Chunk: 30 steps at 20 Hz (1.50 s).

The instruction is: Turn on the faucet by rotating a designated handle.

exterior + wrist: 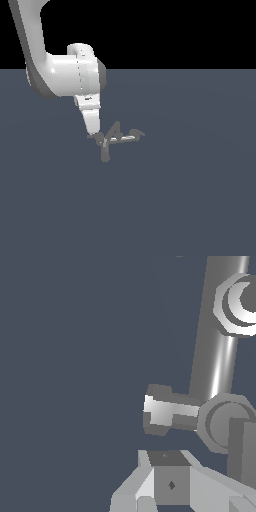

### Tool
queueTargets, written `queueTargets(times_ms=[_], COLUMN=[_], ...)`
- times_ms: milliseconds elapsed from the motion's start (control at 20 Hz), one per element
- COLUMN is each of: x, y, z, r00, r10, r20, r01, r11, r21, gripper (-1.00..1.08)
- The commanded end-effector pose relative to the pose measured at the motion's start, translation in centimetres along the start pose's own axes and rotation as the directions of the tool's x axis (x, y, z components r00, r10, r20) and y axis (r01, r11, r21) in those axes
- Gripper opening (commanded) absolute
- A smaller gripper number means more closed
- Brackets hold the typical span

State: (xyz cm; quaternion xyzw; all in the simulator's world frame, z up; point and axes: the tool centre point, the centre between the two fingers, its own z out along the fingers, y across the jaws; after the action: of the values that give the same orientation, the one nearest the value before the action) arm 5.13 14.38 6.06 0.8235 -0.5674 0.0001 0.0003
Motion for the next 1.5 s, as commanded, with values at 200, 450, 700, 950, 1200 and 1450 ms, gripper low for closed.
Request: queueTargets(times_ms=[200,450,700,950,1200,1450], x=[-1.0,-2.1,-1.6,-1.7,-1.7,-1.1], y=[1.3,2.6,3.2,4.8,6.1,6.7], z=[0.0,0.0,0.0,0.0,0.0,0.0], r00=[1.0,1.0,1.0,1.0,1.0,1.0], r10=[0.0,0.001,0.004,0.003,0.001,-0.007], r20=[0.0,0.0,-0.001,0.0,0.0,0.003], r01=[0.0,-0.001,-0.004,-0.003,-0.001,0.007], r11=[1.0,1.0,1.0,1.0,1.0,1.0], r21=[0.0,0.0,0.003,0.002,0.0,0.004], gripper=[-1.0,-1.0,-1.0,-1.0,-1.0,-1.0])
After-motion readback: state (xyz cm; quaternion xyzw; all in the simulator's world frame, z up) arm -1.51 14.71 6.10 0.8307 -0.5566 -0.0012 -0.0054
